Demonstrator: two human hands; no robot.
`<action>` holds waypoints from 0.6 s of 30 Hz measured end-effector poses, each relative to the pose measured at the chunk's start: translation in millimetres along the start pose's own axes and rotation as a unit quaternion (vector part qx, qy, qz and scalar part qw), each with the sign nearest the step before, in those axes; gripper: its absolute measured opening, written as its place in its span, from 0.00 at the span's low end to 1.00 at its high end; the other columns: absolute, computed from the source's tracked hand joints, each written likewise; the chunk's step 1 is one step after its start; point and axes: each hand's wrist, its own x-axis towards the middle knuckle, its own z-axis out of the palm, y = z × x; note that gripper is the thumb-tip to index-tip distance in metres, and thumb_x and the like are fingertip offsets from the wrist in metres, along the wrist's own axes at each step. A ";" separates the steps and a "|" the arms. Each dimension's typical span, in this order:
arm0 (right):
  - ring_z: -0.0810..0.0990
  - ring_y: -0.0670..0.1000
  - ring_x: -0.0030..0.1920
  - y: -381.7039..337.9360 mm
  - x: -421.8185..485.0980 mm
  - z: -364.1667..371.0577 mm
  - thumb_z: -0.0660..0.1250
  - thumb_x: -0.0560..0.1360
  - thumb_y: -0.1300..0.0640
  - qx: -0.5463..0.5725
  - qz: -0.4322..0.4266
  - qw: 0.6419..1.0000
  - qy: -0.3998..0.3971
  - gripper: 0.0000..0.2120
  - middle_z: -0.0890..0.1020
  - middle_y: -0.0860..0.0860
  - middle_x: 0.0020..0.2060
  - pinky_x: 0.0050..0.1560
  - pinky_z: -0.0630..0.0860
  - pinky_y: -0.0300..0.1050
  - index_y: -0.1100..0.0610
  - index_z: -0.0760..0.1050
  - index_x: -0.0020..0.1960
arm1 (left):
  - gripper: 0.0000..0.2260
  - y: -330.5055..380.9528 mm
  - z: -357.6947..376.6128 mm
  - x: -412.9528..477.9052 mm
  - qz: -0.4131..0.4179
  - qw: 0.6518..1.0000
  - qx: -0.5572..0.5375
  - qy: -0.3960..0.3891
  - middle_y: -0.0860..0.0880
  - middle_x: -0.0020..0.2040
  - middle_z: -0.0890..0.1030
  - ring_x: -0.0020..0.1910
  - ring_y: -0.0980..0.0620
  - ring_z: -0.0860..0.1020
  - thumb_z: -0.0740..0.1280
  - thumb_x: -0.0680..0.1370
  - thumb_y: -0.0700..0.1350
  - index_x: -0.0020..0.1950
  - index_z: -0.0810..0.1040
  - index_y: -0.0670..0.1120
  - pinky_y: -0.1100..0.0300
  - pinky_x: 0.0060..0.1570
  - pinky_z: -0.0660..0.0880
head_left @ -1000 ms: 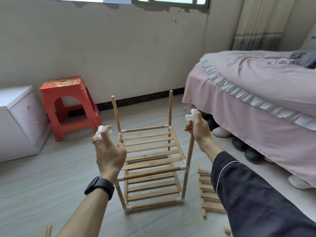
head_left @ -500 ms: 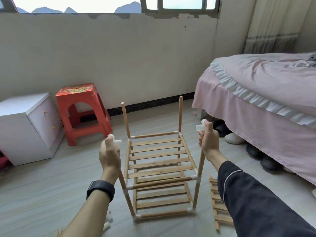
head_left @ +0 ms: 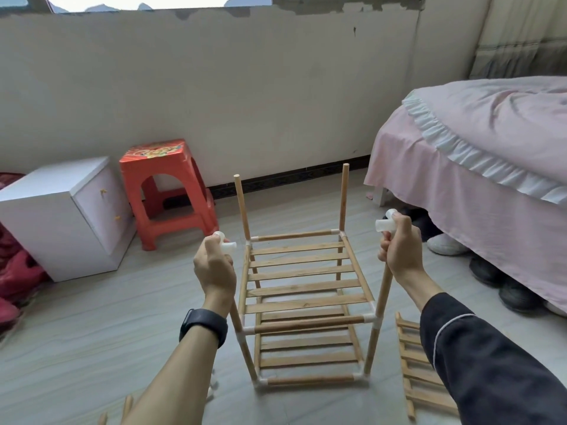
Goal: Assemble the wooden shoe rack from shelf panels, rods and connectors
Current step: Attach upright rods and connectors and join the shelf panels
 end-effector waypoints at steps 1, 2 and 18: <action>0.64 0.46 0.24 0.3 -0.5 -0.1 0.57 0.82 0.49 -0.002 -0.002 1.000 -0.001 0.17 0.66 0.50 0.26 0.24 0.62 0.40 0.56 0.68 0.37 | 0.18 0.3 -1.1 -0.5 0.000 1.000 0.002 -0.005 0.56 0.23 0.69 0.24 0.55 0.68 0.57 0.75 0.58 0.40 0.77 0.46 0.58 0.28 0.65; 0.64 0.46 0.24 0.6 -0.7 -0.6 0.57 0.81 0.48 -0.002 -0.003 1.000 -0.004 0.17 0.66 0.50 0.26 0.25 0.62 0.40 0.55 0.68 0.37 | 0.18 0.2 -2.0 -1.2 0.001 1.000 0.004 -0.010 0.56 0.23 0.69 0.24 0.55 0.68 0.57 0.75 0.59 0.41 0.77 0.46 0.58 0.28 0.65; 0.60 0.49 0.23 -1.6 5.2 -14.2 0.54 0.74 0.43 0.003 0.044 0.994 -0.102 0.19 0.63 0.48 0.22 0.27 0.60 0.43 0.51 0.62 0.29 | 0.22 3.8 -8.7 -6.5 0.041 0.991 0.121 -0.032 0.43 0.41 0.75 0.41 0.42 0.75 0.48 0.77 0.64 0.54 0.74 0.54 0.46 0.40 0.73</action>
